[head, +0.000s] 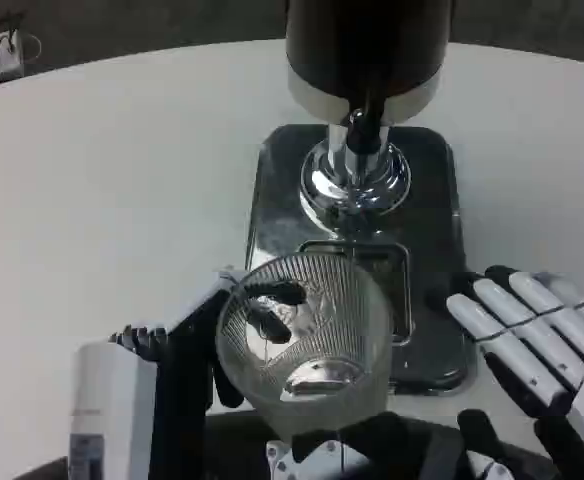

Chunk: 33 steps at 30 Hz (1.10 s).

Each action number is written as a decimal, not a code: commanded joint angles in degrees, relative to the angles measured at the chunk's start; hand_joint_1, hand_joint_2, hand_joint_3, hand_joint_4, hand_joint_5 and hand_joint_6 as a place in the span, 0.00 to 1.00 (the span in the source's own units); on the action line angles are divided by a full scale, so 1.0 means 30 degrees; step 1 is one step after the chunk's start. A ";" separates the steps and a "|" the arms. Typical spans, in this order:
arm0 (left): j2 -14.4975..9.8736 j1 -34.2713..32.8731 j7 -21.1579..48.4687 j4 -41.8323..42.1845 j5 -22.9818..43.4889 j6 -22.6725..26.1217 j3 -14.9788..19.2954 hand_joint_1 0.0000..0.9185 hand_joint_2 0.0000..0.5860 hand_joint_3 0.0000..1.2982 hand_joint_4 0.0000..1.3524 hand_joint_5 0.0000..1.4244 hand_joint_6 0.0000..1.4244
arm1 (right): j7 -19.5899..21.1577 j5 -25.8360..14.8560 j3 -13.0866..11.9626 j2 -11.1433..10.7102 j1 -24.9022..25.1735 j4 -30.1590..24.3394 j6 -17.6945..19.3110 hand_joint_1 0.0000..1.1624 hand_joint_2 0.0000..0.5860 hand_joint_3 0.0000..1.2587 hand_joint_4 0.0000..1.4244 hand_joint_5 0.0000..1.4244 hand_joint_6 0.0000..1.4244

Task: Grasp the cup under the faucet to collect the drink, then remove the cup.

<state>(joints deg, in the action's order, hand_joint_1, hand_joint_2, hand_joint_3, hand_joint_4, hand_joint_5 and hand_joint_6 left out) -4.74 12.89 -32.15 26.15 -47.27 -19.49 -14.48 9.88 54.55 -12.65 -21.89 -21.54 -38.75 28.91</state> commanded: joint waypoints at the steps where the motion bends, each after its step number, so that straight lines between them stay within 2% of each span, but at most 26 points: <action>1: 0.0178 0.0136 0.0140 0.0273 0.0345 -0.0411 0.0060 0.80 0.00 0.83 0.78 0.84 0.93 | 0.0108 -0.0248 -0.0070 0.0068 -0.0335 -0.0282 0.0157 0.14 1.00 0.11 0.08 0.08 0.11; 17: 0.0437 0.0068 0.0236 0.0176 0.0026 -0.0314 0.0039 0.81 0.00 0.83 0.77 0.84 0.93 | 0.0063 -0.0357 -0.0167 0.0061 -0.0392 -0.0277 0.0074 0.14 1.00 0.11 0.08 0.09 0.11; 23: 0.0681 -0.1130 -0.0682 -0.1538 -0.0333 -0.0013 0.0761 0.81 0.00 0.82 0.77 0.84 0.93 | -0.0043 -0.0262 -0.0258 0.0050 -0.0568 -0.0469 0.0039 0.15 1.00 0.11 0.08 0.09 0.12; 33: 0.0459 -0.5444 -0.1906 -0.6034 -0.0347 0.0747 0.2042 0.81 0.00 0.82 0.77 0.84 0.92 | -0.0006 -0.0323 -0.0898 0.0233 -0.1381 -0.0882 -0.0092 0.15 1.00 0.11 0.08 0.09 0.13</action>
<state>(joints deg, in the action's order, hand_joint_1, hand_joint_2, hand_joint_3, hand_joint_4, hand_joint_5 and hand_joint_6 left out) -3.15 -0.30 -35.41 10.40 -47.77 -17.39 -8.72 9.87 54.18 -14.51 -21.64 -24.56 -40.62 28.73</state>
